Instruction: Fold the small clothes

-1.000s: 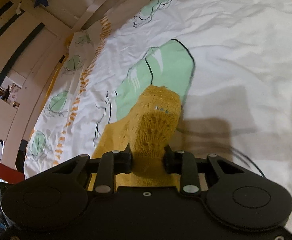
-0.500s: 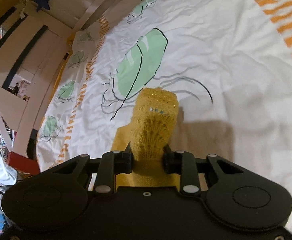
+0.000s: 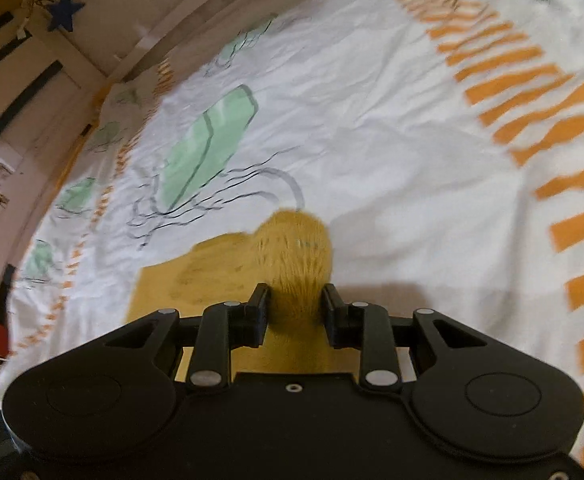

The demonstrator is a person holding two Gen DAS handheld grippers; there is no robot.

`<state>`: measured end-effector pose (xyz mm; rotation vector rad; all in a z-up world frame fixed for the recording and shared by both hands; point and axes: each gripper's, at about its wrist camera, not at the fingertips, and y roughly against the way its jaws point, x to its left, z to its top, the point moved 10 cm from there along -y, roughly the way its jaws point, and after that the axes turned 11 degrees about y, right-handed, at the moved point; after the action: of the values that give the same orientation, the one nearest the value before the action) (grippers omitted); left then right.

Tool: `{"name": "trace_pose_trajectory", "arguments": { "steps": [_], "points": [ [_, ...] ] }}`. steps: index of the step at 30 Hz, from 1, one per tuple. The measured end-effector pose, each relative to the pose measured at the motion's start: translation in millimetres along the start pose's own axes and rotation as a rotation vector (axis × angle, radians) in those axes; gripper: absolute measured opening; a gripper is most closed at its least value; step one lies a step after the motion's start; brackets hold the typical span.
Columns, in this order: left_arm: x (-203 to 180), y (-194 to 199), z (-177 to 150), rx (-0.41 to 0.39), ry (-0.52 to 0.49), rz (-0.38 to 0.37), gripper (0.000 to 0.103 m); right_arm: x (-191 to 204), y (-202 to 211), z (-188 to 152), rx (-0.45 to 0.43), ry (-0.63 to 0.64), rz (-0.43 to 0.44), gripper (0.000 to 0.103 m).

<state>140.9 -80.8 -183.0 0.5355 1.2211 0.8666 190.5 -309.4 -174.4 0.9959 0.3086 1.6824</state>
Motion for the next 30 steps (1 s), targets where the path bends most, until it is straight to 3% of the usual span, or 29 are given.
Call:
{"name": "trace_pose_trajectory", "arguments": {
  "steps": [8,12,15,22,30],
  "points": [
    [-6.1,25.7,-7.0,-0.094,-0.057,0.066,0.020,-13.1,35.2,5.8,-0.109,0.007,-0.032,0.043],
    [-20.5,49.7,14.8,-0.195,-0.080,0.077,0.021,-5.9,49.5,6.8,-0.150,0.052,-0.024,0.051],
    [-29.4,46.4,44.5,-0.238,-0.077,0.099,0.028,2.2,51.5,5.8,-0.158,0.092,-0.023,0.054],
    [-23.3,0.1,96.8,-0.219,-0.014,0.149,0.030,14.7,44.0,0.5,-0.141,0.166,-0.029,0.060],
    [-12.9,-31.5,114.6,-0.204,0.019,0.186,0.028,21.9,44.6,-3.5,-0.139,0.214,-0.036,0.060]
  ]
}}
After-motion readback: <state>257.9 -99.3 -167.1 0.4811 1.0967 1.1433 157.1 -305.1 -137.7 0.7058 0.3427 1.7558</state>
